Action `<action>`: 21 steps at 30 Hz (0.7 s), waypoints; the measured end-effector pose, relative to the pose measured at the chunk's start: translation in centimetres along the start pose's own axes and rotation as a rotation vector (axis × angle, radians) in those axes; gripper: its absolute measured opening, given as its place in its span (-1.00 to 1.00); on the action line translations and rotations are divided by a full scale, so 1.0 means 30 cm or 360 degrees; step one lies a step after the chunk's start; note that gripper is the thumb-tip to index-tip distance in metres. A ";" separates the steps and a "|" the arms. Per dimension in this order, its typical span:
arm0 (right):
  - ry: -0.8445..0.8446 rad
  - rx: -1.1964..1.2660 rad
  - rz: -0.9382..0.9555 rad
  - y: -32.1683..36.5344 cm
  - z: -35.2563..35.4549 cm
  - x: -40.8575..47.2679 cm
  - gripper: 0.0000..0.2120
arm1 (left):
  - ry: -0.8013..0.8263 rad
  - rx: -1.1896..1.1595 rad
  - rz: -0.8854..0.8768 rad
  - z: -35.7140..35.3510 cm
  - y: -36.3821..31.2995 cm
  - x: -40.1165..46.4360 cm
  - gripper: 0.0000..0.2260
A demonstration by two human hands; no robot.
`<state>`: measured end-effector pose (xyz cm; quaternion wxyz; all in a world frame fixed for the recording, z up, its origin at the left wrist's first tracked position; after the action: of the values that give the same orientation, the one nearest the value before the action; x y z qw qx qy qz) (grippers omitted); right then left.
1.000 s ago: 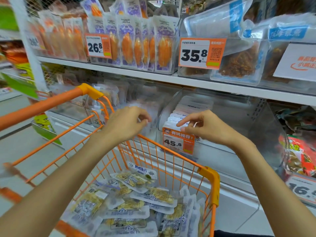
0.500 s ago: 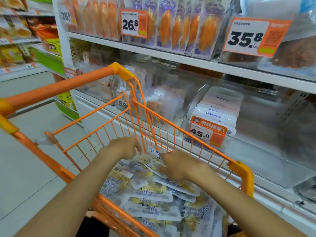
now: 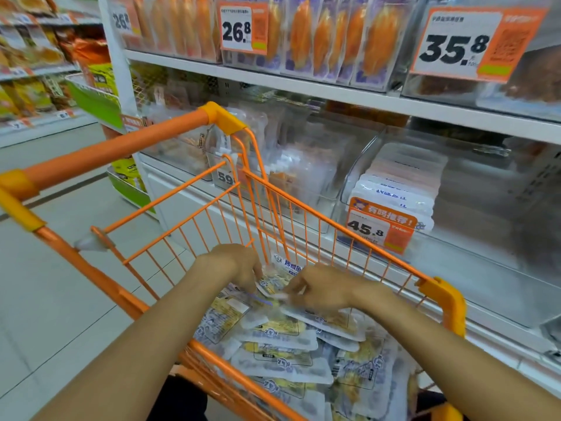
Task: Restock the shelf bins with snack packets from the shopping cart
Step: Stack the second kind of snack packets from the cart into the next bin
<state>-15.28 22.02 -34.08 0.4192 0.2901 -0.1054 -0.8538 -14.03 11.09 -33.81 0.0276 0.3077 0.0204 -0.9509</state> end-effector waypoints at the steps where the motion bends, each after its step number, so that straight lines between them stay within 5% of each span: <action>1: -0.0078 0.0053 0.0034 -0.005 0.025 -0.005 -0.77 | -0.0070 0.0043 -0.0032 0.014 -0.005 0.003 -0.58; 5: -0.0442 0.0064 0.0104 0.002 0.133 -0.035 -0.65 | -0.0231 -0.0099 -0.0221 0.051 -0.038 0.003 -0.42; 10: -0.0801 0.0397 0.0163 -0.002 0.261 -0.100 -0.81 | -0.0563 -0.0570 -0.0334 0.156 -0.039 -0.048 -0.79; 15: -0.1220 0.0378 0.0132 0.034 0.315 -0.177 -0.81 | -0.0627 -0.0727 -0.0112 0.170 0.094 -0.060 -0.78; 18: -0.0648 0.0203 -0.0096 -0.010 0.235 -0.133 -0.90 | -0.0512 -0.1055 -0.0144 0.160 0.118 -0.080 -0.91; 21: 0.0441 -0.0244 -0.0454 -0.121 -0.045 -0.131 -0.43 | -0.0401 -0.1221 -0.0097 0.124 0.125 -0.080 -0.86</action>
<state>-14.98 27.42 -35.10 0.3254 0.3839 0.0604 -0.8620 -14.03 7.23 -29.47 0.1144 0.1553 0.3793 -0.9049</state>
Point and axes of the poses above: each hand's wrist, its own x-axis towards the middle knuckle, its own z-axis out of the back of the hand, y = z × x, the point moved 9 cm from there along x, towards the middle knuckle, and after that the axes turned 2 degrees about x, right-handed, at the moved point
